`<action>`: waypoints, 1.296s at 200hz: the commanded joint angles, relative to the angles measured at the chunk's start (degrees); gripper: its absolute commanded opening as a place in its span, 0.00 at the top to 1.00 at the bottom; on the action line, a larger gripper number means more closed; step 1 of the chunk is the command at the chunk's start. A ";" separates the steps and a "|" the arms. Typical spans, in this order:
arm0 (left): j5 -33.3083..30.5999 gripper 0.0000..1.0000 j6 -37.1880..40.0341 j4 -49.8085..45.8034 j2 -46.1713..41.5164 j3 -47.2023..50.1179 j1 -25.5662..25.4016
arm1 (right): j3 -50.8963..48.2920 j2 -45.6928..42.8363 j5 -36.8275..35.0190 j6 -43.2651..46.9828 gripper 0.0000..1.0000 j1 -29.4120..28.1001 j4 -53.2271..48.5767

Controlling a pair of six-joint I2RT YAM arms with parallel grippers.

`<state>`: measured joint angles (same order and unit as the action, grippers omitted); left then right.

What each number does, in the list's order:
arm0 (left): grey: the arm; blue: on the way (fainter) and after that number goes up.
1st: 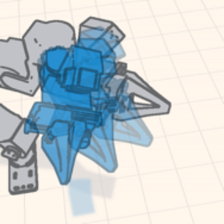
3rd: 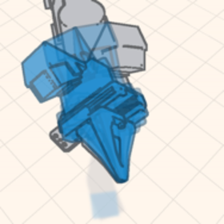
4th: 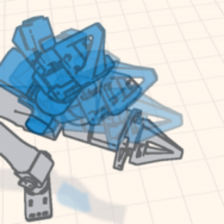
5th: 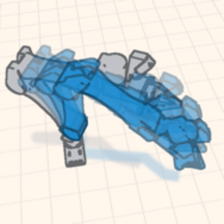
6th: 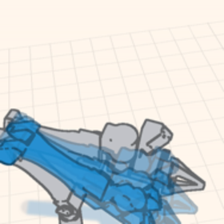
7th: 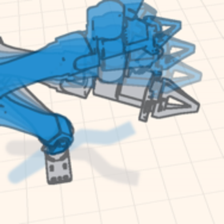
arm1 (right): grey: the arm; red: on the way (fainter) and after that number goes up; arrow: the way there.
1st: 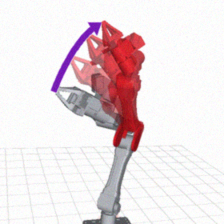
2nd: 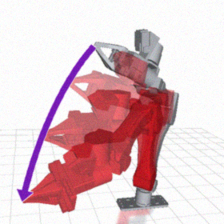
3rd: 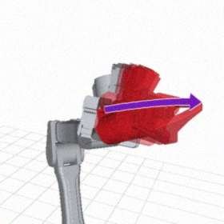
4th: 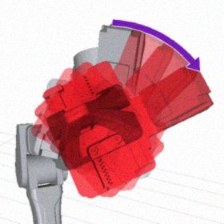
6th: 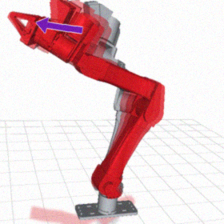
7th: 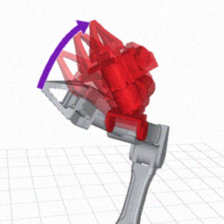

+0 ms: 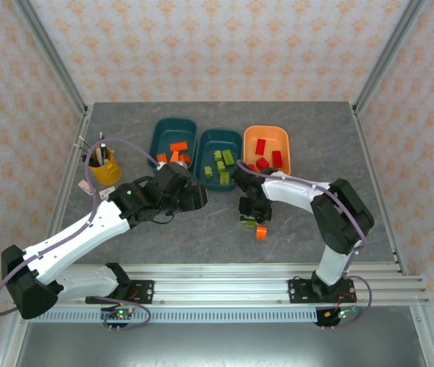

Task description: Sort the legos into containers by color

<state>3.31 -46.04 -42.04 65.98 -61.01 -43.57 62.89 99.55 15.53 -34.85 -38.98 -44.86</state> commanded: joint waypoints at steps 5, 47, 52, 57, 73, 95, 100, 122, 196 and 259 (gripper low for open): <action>-3.63 0.27 0.07 -2.33 -1.58 -2.85 0.17 | 6.85 -5.87 -6.71 2.58 0.74 -0.70 -3.98; 0.22 0.25 -0.17 -2.85 -1.39 -5.96 8.23 | 21.54 -1.20 -8.10 6.69 0.75 -0.58 -5.10; 0.89 0.25 -0.02 -2.58 -1.23 -6.17 9.50 | 23.49 0.18 -8.04 7.06 0.75 -0.57 -4.84; 1.29 0.25 0.14 -2.33 -1.05 -6.39 10.59 | 25.73 1.77 -7.85 7.32 0.75 -0.50 -4.58; 1.93 0.24 0.43 -1.44 -0.15 -7.16 13.73 | 31.81 6.80 -7.05 8.16 0.75 0.00 -3.16; 2.45 0.24 0.43 -0.34 1.66 -8.06 16.21 | 40.23 14.57 -6.10 8.52 0.76 1.15 -2.08; 2.33 0.24 0.43 -0.12 2.14 -8.22 16.40 | 42.34 16.30 -5.68 8.45 0.76 1.40 -1.90; 2.05 0.24 0.21 0.72 3.48 -8.43 16.85 | 51.54 24.01 -4.90 9.14 0.76 2.02 -2.26; 2.74 0.24 0.09 0.34 3.69 -8.60 16.96 | 75.60 44.41 -2.20 8.18 0.74 3.97 -8.48; 4.71 0.23 0.23 0.29 3.13 -7.63 16.94 | 77.77 45.38 0.07 6.37 0.49 4.00 -8.40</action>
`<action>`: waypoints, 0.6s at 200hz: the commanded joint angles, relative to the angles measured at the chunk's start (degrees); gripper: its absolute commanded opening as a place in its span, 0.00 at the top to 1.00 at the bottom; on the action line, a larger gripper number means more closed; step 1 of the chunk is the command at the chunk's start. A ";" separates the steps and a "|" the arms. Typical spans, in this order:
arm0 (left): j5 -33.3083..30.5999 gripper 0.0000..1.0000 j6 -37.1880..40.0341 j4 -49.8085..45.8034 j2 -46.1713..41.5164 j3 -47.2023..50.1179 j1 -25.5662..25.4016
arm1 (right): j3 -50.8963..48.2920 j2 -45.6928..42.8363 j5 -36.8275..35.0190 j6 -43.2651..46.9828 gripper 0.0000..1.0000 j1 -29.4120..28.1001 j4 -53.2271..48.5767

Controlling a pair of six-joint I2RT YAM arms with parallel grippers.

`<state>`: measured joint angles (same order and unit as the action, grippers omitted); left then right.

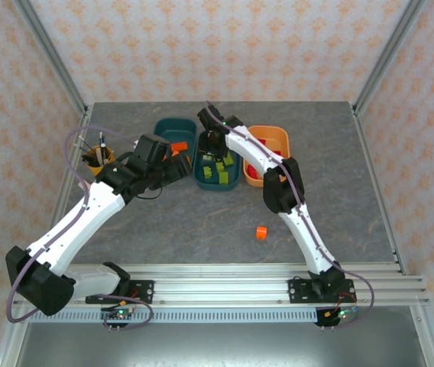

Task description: Sort the legos into containers by color

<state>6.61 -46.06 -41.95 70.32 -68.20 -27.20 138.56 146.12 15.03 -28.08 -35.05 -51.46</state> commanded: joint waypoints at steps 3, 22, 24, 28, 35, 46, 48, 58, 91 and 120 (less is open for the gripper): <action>1.47 0.23 0.36 0.28 -1.23 -0.42 0.57 | 2.27 -1.46 0.54 -0.43 0.47 0.07 -1.84; 1.41 0.23 0.54 0.46 -1.79 -0.11 0.57 | 2.98 -3.86 -0.24 -0.40 0.44 0.07 -2.56; 1.35 0.23 0.54 0.60 -1.93 -0.05 0.57 | 2.95 -4.14 -0.30 -0.42 0.44 0.07 -2.63; 1.30 0.23 0.61 0.85 -2.20 0.06 0.53 | 2.88 -4.82 -0.41 -0.46 0.44 0.07 -2.83; 1.22 0.22 0.54 1.24 -2.67 0.34 0.51 | 2.67 -6.03 -0.61 -0.54 0.44 0.07 -3.11; 1.19 0.22 0.50 1.35 -3.08 0.28 0.48 | 1.38 -8.58 -0.94 -0.76 0.45 0.07 -3.04; 1.32 0.22 0.53 1.31 -3.15 0.29 0.53 | 1.01 -9.17 -1.07 -0.86 0.45 0.07 -2.97; 1.84 0.22 0.84 1.07 -3.03 -0.10 0.28 | -1.76 -12.44 -1.57 -1.04 0.46 0.07 -1.83; 2.45 0.22 4.55 -1.99 -0.70 -2.77 -4.58 | -18.42 -27.97 -6.40 -1.22 0.49 0.07 2.93; 3.00 0.23 6.45 -2.99 3.24 -3.69 -12.12 | -41.16 -46.10 -10.82 -3.58 0.50 0.07 7.19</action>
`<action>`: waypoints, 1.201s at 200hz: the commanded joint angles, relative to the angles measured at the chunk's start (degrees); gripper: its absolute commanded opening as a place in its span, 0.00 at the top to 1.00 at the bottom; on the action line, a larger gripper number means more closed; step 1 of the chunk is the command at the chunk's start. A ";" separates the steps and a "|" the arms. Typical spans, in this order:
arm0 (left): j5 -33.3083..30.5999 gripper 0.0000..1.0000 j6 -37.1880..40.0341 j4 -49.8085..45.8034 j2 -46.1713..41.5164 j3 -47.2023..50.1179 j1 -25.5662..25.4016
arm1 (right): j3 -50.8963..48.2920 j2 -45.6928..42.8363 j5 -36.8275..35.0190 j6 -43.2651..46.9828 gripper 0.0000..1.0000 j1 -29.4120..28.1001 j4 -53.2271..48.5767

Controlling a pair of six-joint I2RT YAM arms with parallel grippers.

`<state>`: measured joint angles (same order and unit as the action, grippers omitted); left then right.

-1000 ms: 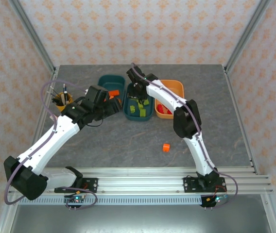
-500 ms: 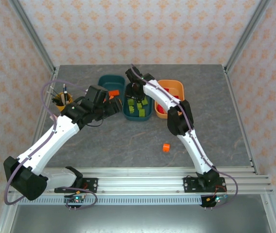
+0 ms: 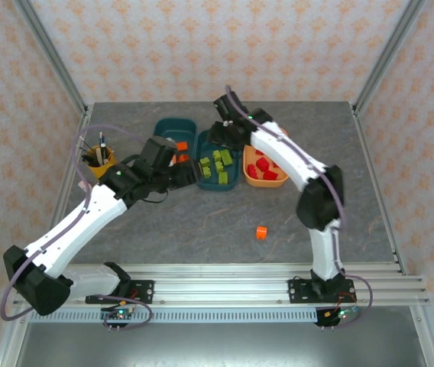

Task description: Sort the legos into containers by color

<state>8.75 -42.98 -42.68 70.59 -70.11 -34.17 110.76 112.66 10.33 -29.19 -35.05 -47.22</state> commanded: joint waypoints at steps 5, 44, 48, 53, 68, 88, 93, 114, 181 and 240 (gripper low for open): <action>0.73 0.23 3.70 -2.37 3.91 -1.84 -6.58 | -17.40 -15.87 -6.71 -3.08 0.50 0.07 3.27; -1.66 0.23 5.88 -2.21 12.21 -1.78 -16.00 | -42.62 -40.33 -7.14 -9.48 0.49 0.07 -3.06; -1.58 0.24 5.69 -1.93 13.26 -1.95 -16.71 | -44.41 -42.79 -7.03 -10.16 0.48 0.07 -4.15; -1.61 0.24 5.32 -1.74 14.53 -2.33 -17.68 | -46.37 -45.99 -6.73 -11.03 0.48 0.02 -5.74; -2.11 0.24 4.51 -1.53 18.73 -4.47 -21.08 | -50.78 -54.32 -6.36 -12.90 0.47 0.07 -11.57; -2.82 0.26 3.90 -1.71 25.22 -8.38 -25.33 | -53.77 -63.24 -6.85 -14.83 0.45 0.07 -20.39; -3.01 0.27 3.68 -1.50 26.77 -9.28 -26.25 | -54.18 -65.02 -6.91 -15.24 0.45 0.07 -22.43; -3.74 0.27 1.52 -0.32 32.52 -12.01 -29.02 | -54.86 -70.97 -6.48 -16.96 0.44 0.07 -28.71; -5.84 0.26 -2.82 -4.47 50.86 -26.84 -32.97 | -55.39 -80.73 -4.69 -20.05 0.43 0.07 -34.79; -12.00 0.37 -5.42 -9.79 58.29 -32.63 -32.89 | -55.86 -84.25 -3.84 -21.11 0.43 0.07 -35.17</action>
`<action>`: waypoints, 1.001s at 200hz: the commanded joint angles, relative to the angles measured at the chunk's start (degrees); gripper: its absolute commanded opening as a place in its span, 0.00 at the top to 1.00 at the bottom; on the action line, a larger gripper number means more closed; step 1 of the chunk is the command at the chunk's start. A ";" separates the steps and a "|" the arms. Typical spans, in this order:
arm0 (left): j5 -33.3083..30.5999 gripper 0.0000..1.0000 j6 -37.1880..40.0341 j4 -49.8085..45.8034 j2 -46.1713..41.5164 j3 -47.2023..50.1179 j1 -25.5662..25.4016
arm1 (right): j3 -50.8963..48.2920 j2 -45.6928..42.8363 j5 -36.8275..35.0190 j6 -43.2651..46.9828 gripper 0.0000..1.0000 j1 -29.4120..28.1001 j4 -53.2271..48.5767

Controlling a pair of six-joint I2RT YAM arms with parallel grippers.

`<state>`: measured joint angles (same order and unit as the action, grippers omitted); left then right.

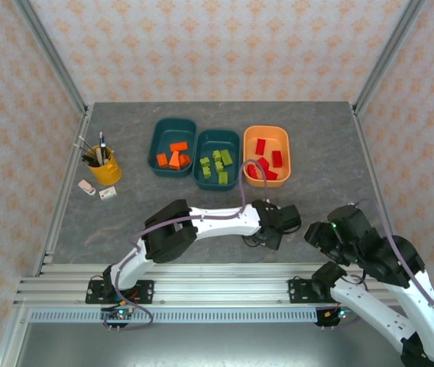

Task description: Sort the legos into containers by color

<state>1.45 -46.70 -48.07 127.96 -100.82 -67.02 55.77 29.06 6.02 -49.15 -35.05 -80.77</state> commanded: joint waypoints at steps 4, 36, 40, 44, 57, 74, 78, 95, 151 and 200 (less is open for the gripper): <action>-4.77 0.39 -1.66 -4.44 1.11 -2.05 -0.04 | -0.92 -0.67 0.40 -1.14 0.43 0.05 -1.49; -5.91 0.56 -1.14 -4.27 2.37 -2.80 -0.06 | -0.92 -0.67 0.37 -0.43 0.43 0.07 -1.07; -5.93 0.58 -0.99 -4.04 2.51 -2.88 -0.06 | -0.92 -0.74 0.35 -0.38 0.43 0.07 -1.09; -5.98 0.60 -0.82 -3.81 2.61 -2.96 0.01 | -0.92 -0.73 0.39 -0.34 0.43 0.07 -1.02; -6.02 0.65 -0.46 -3.21 2.90 -3.33 0.13 | -1.00 -0.93 0.57 -0.17 0.43 0.05 -0.77; -6.81 0.69 -0.24 -2.67 2.94 -3.66 0.28 | -0.93 -1.11 0.63 -0.16 0.43 0.06 -0.67; -7.09 0.70 -0.23 -2.86 2.84 -3.81 0.38 | -0.92 -1.11 0.63 -0.16 0.43 0.07 -0.54; -7.86 0.71 -0.15 -3.46 1.30 -3.82 1.13 | -0.66 -1.04 0.96 0.16 0.43 0.02 0.57; -7.79 0.72 2.04 -3.68 -14.06 0.94 11.34 | -3.52 3.14 9.15 2.64 0.44 0.07 16.70; -5.93 0.72 9.03 -5.01 -22.58 1.76 26.21 | 1.06 21.06 14.35 6.25 0.43 -0.02 34.68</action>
<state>-3.51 -42.37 -50.33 107.83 -99.79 -45.93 53.54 42.81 16.80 -45.78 -35.05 -59.75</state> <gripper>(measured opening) 0.334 0.564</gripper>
